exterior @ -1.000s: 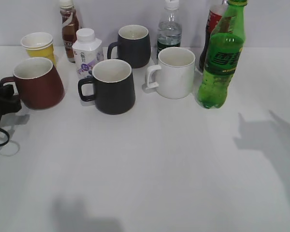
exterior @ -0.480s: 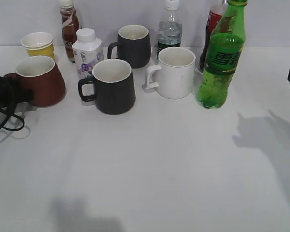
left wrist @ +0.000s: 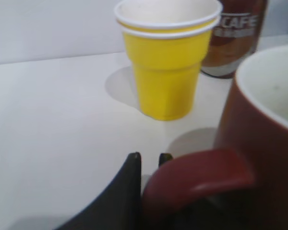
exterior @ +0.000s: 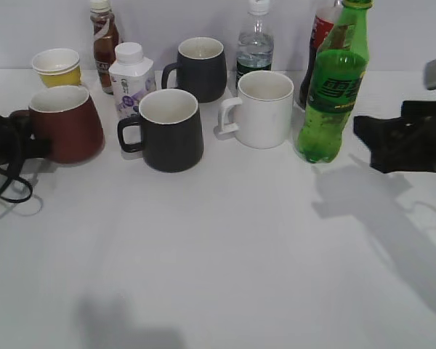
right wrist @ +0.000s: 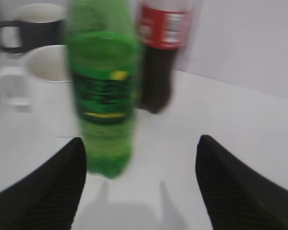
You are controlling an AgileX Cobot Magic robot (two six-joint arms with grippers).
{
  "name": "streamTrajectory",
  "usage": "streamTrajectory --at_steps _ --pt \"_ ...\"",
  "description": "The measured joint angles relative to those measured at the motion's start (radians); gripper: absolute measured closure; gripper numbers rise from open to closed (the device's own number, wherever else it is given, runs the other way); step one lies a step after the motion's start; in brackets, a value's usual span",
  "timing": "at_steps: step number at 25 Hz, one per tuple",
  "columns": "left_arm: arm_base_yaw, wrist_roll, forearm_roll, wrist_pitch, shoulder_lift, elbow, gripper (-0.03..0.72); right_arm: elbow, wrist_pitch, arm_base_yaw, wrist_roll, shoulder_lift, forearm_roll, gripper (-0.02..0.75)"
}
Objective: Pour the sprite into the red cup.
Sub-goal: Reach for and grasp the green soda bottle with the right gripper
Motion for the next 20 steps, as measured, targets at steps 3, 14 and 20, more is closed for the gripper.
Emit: streamTrajectory --at_steps 3,14,20 --pt "0.000 0.007 0.008 0.021 -0.077 0.048 0.613 -0.045 -0.027 0.000 0.058 0.113 -0.007 0.147" --pt "0.000 0.007 0.019 0.229 -0.390 0.147 0.613 -0.205 -0.205 0.002 0.162 0.448 -0.098 0.118" --pt "-0.014 0.007 0.062 0.354 -0.521 0.171 0.613 -0.227 -0.287 0.003 0.113 0.539 -0.020 0.125"
